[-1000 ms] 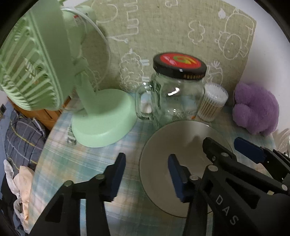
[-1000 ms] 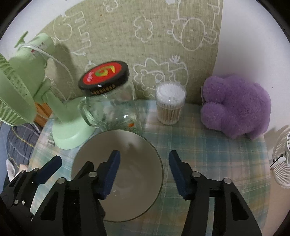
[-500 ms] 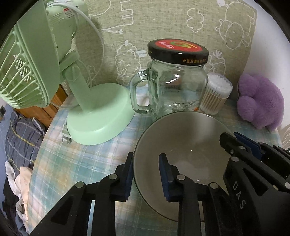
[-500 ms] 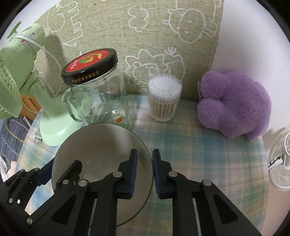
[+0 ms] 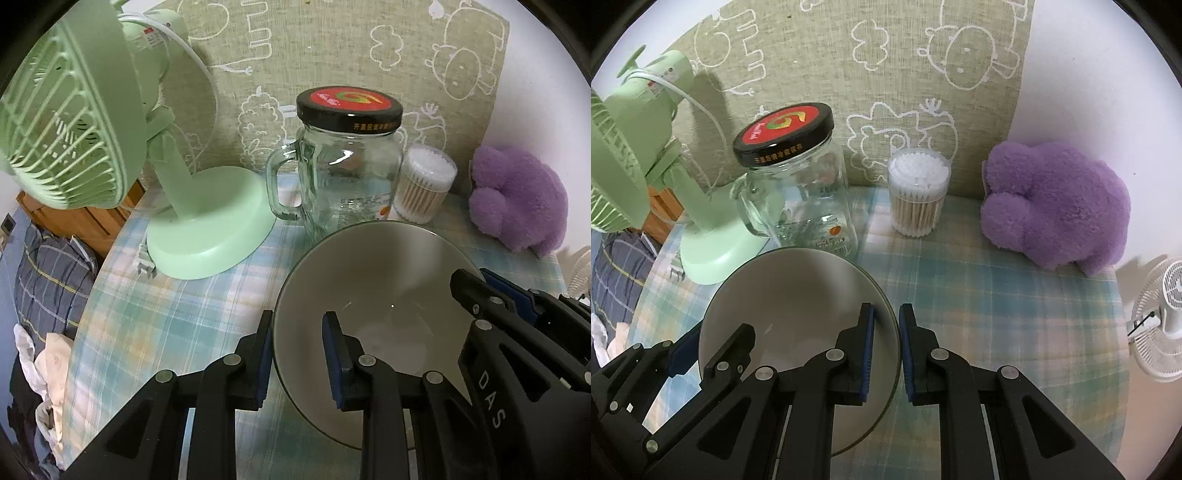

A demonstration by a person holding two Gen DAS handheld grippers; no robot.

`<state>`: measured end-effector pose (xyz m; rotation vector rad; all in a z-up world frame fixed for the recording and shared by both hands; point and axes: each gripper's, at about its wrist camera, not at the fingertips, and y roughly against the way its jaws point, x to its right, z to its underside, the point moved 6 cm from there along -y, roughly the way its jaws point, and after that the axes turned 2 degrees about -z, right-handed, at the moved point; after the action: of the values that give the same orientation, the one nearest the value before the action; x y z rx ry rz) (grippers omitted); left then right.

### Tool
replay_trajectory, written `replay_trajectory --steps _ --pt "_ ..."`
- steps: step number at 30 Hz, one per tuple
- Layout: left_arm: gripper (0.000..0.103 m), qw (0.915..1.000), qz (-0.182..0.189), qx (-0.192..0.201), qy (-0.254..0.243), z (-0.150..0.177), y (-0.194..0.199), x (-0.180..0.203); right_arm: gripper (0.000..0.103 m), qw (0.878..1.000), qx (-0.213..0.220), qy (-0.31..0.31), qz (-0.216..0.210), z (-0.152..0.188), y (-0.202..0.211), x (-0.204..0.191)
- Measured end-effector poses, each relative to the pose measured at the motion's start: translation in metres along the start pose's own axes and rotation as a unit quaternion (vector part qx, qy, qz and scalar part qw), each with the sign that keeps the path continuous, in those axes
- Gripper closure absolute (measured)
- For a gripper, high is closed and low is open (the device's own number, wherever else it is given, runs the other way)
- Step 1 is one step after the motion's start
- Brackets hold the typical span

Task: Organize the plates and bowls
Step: 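Lift the third grey bowl and carry it toward the other grey bowls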

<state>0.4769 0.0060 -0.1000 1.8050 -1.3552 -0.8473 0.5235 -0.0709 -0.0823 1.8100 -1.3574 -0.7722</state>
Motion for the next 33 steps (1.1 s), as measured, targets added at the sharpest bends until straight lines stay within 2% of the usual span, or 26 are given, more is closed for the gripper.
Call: replay_trajectory --steps 21,33 --pt "0.079 0.9987 0.022 0.044 -0.007 0.023 0.097 -0.015 0.086 0.999 0.040 -0.006 0.018 0.023 0.109 -0.009" --pt "0.080 0.9947 0.055 0.074 -0.046 0.059 0.164 -0.029 0.086 0.996 0.058 -0.037 0.051 0.067 0.187 -0.022"
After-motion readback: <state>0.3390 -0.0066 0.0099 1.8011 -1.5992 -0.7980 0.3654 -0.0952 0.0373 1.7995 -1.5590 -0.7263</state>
